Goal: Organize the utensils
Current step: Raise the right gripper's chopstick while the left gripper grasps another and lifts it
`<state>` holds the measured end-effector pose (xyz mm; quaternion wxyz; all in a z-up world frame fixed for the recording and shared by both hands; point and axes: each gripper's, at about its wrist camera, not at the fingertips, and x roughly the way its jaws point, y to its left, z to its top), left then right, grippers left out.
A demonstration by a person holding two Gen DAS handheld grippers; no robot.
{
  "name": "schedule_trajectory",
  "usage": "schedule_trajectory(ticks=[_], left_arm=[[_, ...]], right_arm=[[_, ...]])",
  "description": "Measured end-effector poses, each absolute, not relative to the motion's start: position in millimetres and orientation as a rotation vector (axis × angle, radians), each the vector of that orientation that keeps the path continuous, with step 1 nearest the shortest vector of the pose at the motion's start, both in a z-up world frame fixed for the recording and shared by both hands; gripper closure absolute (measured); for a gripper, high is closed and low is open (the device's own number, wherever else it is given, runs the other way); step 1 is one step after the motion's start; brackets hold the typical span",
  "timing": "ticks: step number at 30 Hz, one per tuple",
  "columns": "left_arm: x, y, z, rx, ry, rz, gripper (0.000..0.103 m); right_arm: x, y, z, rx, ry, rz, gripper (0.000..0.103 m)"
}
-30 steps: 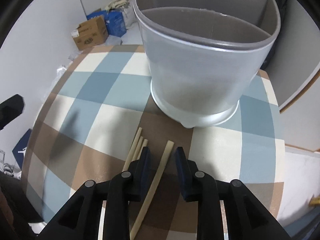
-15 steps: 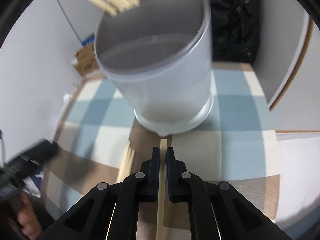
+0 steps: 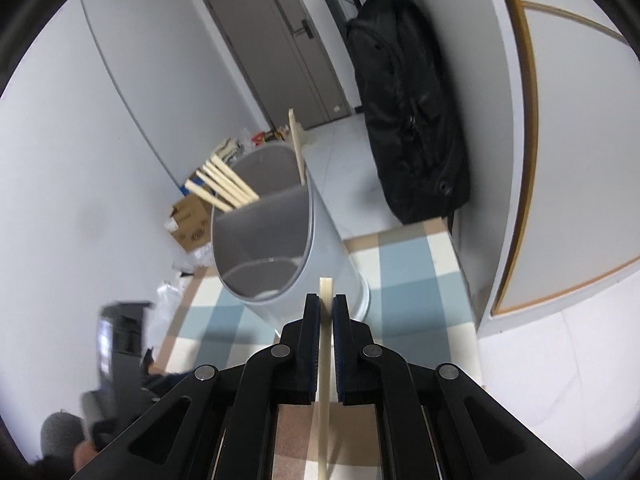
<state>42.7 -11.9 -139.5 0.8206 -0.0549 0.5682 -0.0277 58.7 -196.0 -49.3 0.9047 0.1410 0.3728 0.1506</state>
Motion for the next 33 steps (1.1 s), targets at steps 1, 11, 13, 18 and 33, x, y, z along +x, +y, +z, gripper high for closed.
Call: schedule_trajectory(ticks=[1,11,13,18,33], left_arm=[[41,-12,-139,-0.101,1.196,-0.054,0.028],[35,-7,-137,-0.067,1.203,-0.002,0.028],[42,-12,-137,-0.07,1.216,0.013,0.03],[56,-19,-137,-0.084,1.239,0.021,0.048],[48,-13,-120,-0.174,1.166,-0.011,0.103]], right_arm=[[60,-196,-47,0.295,0.765,0.316,0.098],[57,-203,-39,0.338,0.737,0.342,0.098],[57,-202,-39,0.342,0.734,0.342,0.098],[56,-202,-36,0.336,0.724,0.341,0.098],[55,-208,-33,0.342,0.709,0.329,0.098]])
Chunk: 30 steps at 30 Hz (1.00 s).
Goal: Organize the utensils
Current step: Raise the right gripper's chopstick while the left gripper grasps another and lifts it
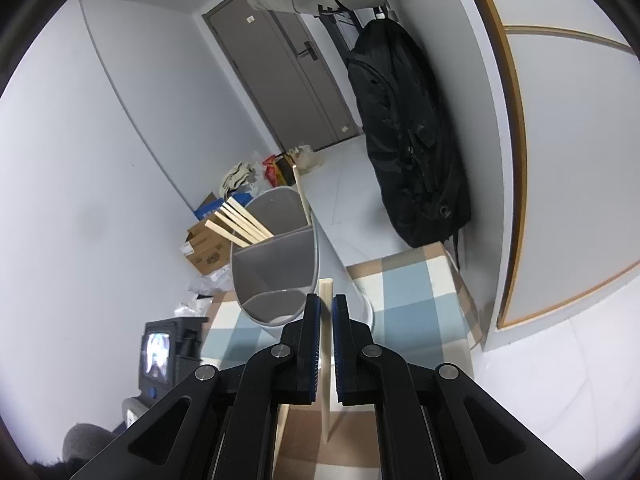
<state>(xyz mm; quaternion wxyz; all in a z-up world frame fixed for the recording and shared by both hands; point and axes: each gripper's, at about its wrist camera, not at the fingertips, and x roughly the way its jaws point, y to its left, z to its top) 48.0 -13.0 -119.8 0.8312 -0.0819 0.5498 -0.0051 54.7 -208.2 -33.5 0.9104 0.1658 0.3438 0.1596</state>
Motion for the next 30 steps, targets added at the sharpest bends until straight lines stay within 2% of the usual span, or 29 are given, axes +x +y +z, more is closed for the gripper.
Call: schedule_trajectory(ticks=[12,22,30], left_arm=[[17,0,-35,-0.245,0.855,-0.073,0.103],[21,18,-2,-0.267,0.736,-0.138,0.103],[38,17,55,-0.282,0.609,-0.201,0.103]], right_arm=[[50,-199,-13,0.298,0.656,0.347,0.098],[42,-189,25,0.272,0.582,0.38,0.098],[53,-182,76,0.201,0.531,0.415,0.098]])
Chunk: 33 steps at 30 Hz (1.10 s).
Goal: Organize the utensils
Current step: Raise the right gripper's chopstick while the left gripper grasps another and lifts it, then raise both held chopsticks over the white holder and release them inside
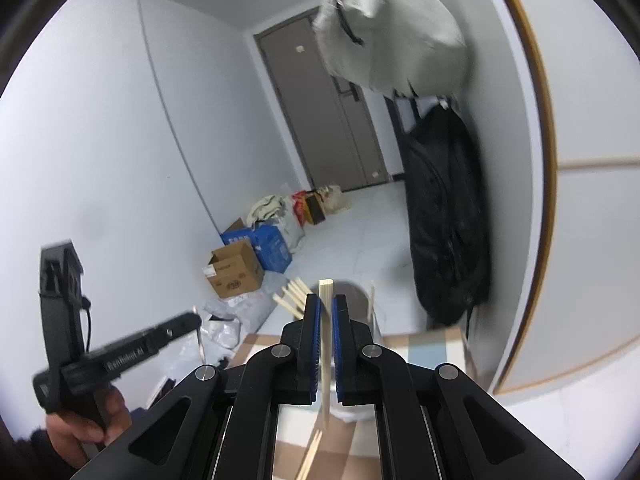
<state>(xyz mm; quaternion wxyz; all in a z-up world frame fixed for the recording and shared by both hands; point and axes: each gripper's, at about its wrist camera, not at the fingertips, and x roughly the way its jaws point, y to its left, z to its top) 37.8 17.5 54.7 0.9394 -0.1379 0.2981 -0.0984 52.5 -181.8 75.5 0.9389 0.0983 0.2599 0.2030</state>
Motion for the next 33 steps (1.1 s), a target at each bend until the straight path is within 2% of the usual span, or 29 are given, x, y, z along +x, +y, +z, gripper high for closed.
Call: schedule_trajectory(ticks=[6,13,21,33], left_arm=[[65,10,91,-0.27,0.492,-0.21,0.103],[97,7,105,-0.284,0.407,-0.201,0.103],[128,15,84,-0.369,0.371,-0.224,0.103],[150,7,52,-0.371,0.374,-0.256,0.103]], right_arm=[[73,-169,111,0.138,0.494,0.436,0.098],[103,-167,138,0.109,0.459,0.434,0.098],[139,-165,139,0.079,0.452,0.43,0.098],[166,-163,109,0.069,0.498,0.461,0.098]])
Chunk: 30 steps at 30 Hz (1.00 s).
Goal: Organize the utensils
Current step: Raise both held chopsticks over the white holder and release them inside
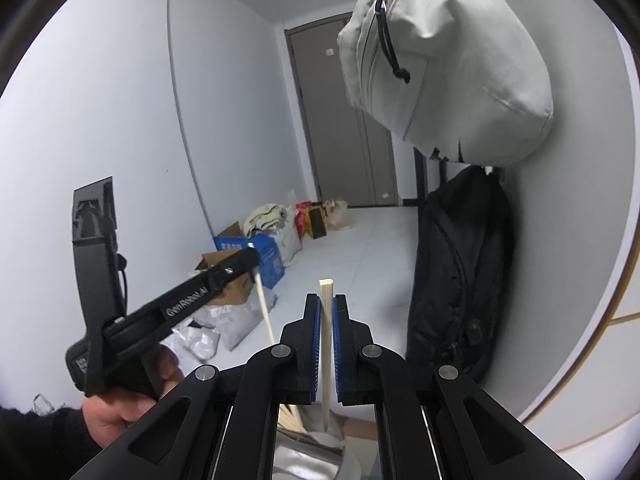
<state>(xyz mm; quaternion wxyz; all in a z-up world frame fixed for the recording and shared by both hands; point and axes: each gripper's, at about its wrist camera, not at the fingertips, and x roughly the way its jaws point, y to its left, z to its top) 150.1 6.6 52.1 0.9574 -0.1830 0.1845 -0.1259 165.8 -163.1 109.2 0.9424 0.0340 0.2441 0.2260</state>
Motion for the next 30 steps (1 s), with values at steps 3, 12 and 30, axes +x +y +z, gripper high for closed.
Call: schedule_trajectory(ticks=[3,12,30], left_arm=[[148,0,53,-0.345,0.362,-0.267,0.103],[143,-9,50,-0.304,0.334,-0.29,0.103],[135,-17,35,-0.284,0.369,-0.362,0.103]], right_arm=[[168,-161,105,0.066,0.506,0.473,0.098],[173,-156,90,0.028,0.528,0.484,0.098],[181,-160,56,0.015,0.588,0.486,0.098]])
